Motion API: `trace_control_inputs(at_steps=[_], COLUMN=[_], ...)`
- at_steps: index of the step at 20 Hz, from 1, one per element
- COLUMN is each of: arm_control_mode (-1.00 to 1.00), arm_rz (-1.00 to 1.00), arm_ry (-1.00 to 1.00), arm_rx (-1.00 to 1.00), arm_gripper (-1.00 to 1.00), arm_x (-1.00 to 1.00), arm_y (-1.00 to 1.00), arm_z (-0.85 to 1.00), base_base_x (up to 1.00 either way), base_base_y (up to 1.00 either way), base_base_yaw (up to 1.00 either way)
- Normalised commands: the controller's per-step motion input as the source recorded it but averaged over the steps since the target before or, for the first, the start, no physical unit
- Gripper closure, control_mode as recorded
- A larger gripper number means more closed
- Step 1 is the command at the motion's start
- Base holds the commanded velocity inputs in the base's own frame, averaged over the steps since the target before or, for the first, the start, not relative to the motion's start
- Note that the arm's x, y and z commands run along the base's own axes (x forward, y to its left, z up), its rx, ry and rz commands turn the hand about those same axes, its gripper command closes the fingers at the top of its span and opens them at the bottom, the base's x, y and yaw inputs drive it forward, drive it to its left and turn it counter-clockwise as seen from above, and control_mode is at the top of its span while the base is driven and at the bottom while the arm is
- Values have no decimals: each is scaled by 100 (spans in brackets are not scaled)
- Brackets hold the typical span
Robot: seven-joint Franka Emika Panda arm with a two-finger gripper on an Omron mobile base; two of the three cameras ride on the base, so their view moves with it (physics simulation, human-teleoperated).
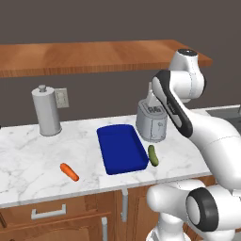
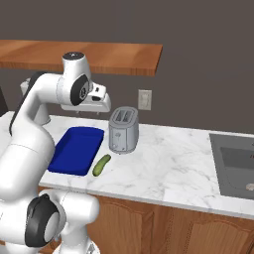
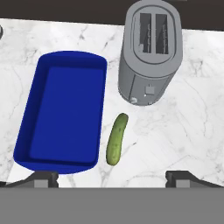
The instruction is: Place the two vegetables and bowl onto the tray for setting up a vegetable dip station.
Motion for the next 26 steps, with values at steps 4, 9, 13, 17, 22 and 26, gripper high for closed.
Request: trace_control_inputs(at_steps=[4, 9, 13, 17, 22, 26], arm_control_mode=[100, 100, 100, 100, 100, 100], arm_rz=[0, 0, 0, 0, 0, 0], arm_ry=[0, 0, 0, 0, 0, 0], arm_rx=[0, 0, 0, 0, 0, 0], arm_gripper=[-100, -100, -100, -100, -100, -100], arm_x=[0, 0, 0, 0, 0, 0], arm_y=[0, 0, 0, 0, 0, 0], arm_z=[0, 0, 0, 0, 0, 0], base_base_x=[0, 0, 0, 0, 0, 0], base_base_y=[0, -4, -23, -37, -44, -49], base_base_yaw=[0, 0, -12, -14, -10, -5])
